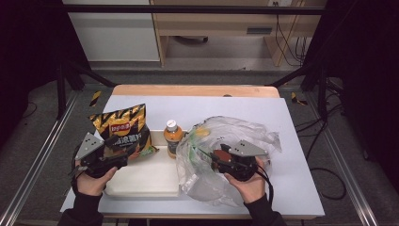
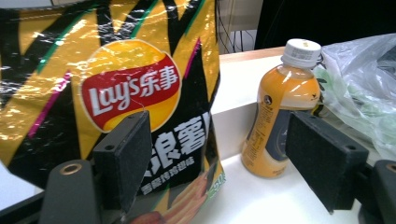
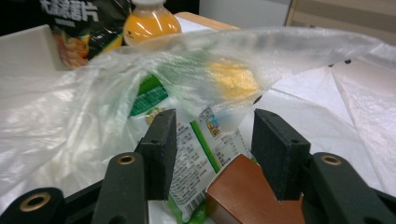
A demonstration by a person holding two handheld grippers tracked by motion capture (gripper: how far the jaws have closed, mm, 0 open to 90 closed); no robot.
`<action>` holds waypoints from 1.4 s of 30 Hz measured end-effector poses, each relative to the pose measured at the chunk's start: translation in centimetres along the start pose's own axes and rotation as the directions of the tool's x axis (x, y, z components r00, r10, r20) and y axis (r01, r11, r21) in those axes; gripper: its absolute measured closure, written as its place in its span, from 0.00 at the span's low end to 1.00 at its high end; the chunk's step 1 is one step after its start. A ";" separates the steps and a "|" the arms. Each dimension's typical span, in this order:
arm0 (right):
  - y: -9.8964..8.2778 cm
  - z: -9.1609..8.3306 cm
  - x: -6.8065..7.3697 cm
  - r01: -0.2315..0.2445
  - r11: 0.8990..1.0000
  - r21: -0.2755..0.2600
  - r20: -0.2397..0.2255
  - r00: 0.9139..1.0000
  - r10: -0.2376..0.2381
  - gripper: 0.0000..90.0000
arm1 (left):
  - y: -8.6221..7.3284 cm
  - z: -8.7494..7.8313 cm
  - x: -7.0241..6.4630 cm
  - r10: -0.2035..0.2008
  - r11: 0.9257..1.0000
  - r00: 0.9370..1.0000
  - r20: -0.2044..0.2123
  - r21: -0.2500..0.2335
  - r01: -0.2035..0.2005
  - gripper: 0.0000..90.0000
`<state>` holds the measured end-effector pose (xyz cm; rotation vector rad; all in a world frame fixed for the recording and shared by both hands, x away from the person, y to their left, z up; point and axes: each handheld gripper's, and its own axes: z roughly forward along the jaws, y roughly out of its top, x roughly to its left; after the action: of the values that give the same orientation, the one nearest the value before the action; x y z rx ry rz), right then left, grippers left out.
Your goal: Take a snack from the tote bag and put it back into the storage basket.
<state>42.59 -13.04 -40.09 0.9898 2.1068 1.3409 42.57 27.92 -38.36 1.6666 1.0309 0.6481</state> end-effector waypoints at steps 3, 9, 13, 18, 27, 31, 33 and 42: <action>-0.1 0.7 0.1 0.000 1.000 0.017 0.003 1.000 -0.001 0.57 | 0.1 -0.1 0.3 -0.006 1.000 1.000 -0.005 -0.003 0.006 0.24; -0.3 1.9 0.3 -0.008 0.999 0.050 0.017 1.000 0.007 0.64 | 0.3 -0.5 0.9 -0.006 1.000 1.000 -0.012 -0.008 0.006 0.23; -0.5 2.7 0.5 -0.012 0.997 0.082 0.021 1.000 0.011 0.69 | 0.4 -0.8 1.4 -0.015 1.000 1.000 -0.016 -0.013 0.014 0.23; -0.6 3.4 1.1 -0.005 0.994 0.108 0.008 1.000 0.004 0.72 | 0.6 -1.1 1.7 -0.021 1.000 0.999 -0.027 -0.016 0.020 0.23; -0.2 4.0 2.2 0.001 0.996 0.091 -0.026 1.000 0.002 0.70 | 0.1 -1.7 2.5 -0.020 1.000 0.999 -0.047 0.003 0.021 0.23; 0.2 3.9 2.7 -0.007 0.998 0.065 -0.040 0.999 0.010 0.66 | 0.0 -1.6 2.3 -0.017 1.000 0.999 -0.052 0.006 0.017 0.23; 0.5 3.9 3.0 -0.008 0.999 0.048 -0.050 0.999 0.010 0.65 | -0.1 -1.5 2.2 -0.009 1.000 0.999 -0.050 0.013 0.010 0.23; 1.2 4.5 3.7 -0.010 1.000 0.020 -0.057 0.998 0.011 0.60 | -0.5 -0.9 1.8 -0.009 1.000 0.999 -0.038 0.028 0.010 0.23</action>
<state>43.74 -7.28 -40.84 0.9825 2.1633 1.3718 42.59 30.00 -38.68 1.6788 1.0792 0.6639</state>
